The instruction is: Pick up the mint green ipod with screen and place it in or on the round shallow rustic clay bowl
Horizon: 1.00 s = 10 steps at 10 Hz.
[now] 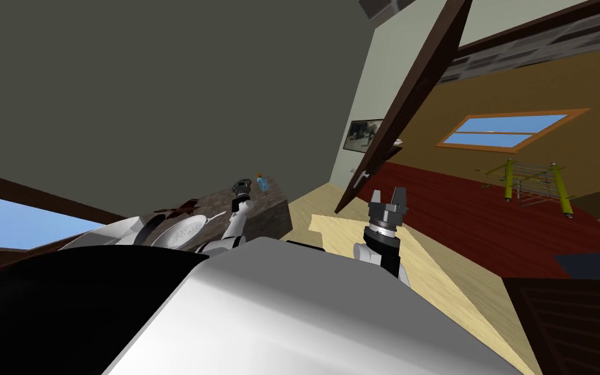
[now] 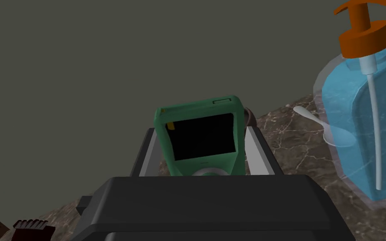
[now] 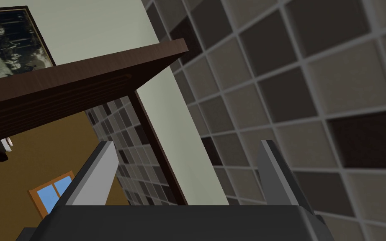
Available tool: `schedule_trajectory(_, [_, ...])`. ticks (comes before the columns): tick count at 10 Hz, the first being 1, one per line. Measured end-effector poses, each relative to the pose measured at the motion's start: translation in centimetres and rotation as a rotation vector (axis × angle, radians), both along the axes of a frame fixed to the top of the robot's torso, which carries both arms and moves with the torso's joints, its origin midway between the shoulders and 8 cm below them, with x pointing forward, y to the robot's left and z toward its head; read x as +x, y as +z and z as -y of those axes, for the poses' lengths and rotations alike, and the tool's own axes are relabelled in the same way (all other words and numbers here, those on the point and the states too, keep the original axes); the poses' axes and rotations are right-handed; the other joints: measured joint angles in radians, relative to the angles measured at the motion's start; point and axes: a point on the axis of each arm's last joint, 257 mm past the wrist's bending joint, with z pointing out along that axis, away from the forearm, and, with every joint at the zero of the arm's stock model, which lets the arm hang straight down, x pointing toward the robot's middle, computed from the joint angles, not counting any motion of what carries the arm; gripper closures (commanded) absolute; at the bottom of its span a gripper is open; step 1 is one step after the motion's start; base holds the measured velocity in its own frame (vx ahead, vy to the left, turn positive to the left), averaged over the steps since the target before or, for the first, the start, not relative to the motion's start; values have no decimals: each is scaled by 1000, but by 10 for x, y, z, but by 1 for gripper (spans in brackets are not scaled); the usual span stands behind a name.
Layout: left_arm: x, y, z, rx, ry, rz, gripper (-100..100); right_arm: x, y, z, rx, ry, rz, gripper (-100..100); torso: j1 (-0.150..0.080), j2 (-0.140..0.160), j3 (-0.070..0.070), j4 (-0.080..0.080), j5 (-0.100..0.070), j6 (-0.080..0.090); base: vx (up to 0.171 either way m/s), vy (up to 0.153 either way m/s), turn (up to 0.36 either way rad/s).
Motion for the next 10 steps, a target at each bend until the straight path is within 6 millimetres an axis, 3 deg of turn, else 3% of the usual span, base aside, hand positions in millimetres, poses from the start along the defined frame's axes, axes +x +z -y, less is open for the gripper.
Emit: schedule_trajectory(10, [-20, 15, -92, -100, 142, 2, 100, 0, 0, 0, 0, 0, 0, 0, 0, 1, 1, 1, 2, 1, 36, 75, -89])
